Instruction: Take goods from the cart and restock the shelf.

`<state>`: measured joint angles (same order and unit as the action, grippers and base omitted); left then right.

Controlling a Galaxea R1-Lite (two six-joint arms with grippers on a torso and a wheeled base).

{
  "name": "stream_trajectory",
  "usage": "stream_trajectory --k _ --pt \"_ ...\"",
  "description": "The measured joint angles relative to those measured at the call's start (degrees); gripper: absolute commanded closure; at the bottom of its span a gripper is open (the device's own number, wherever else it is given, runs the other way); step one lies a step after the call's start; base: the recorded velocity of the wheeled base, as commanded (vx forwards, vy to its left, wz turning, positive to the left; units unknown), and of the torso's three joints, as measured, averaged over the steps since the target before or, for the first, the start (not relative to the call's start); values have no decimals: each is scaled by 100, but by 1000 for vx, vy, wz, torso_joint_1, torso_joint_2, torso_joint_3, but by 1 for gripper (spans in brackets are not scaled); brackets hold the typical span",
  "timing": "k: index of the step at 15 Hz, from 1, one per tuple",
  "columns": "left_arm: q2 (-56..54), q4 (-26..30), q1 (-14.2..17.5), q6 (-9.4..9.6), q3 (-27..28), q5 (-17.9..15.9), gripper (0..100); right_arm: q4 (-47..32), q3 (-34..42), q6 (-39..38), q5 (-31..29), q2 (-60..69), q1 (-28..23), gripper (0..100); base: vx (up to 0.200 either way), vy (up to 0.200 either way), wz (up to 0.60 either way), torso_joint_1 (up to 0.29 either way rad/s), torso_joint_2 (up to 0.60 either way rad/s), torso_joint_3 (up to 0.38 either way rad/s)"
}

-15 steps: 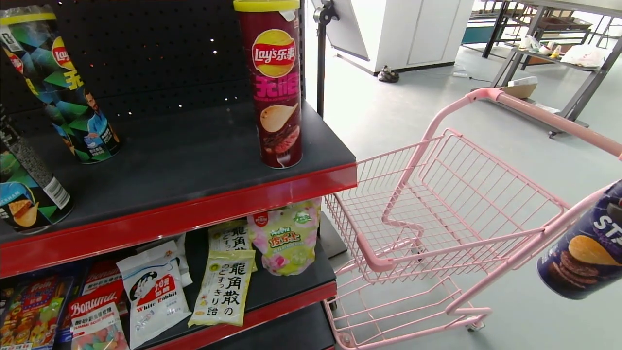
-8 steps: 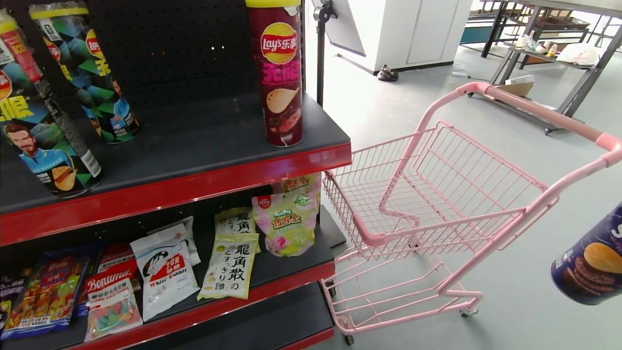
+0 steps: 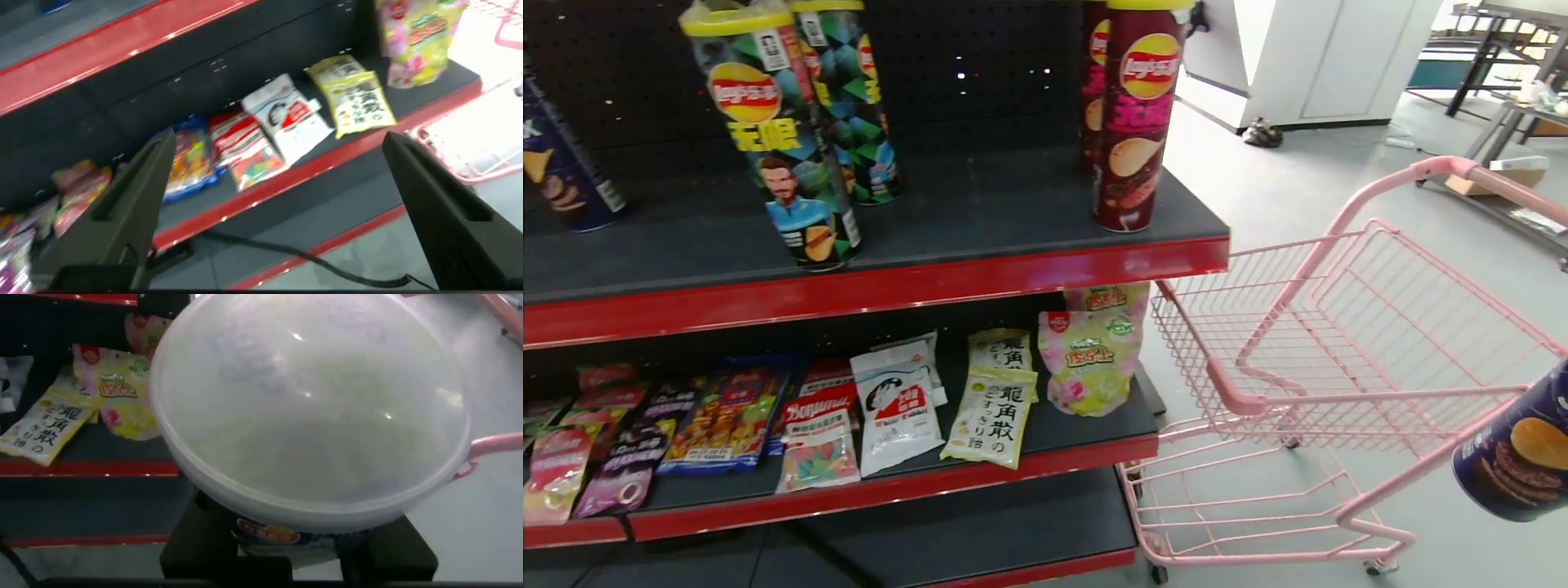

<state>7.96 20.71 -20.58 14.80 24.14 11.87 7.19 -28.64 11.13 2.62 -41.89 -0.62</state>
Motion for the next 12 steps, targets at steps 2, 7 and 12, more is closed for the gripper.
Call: stream_trajectory --k 2,7,12 --pt "-5 -7 5 -2 13 2 0 5 17 9 9 20 7 100 0 0 0 0 0 0" --pt "-11 -20 0 -2 30 -2 0 6 290 2 50 361 24 100 0 200 0 2 1 2" --pt "-24 -11 0 -5 17 0 0 -2 513 2 72 816 52 100 0 200 0 4 6 3"
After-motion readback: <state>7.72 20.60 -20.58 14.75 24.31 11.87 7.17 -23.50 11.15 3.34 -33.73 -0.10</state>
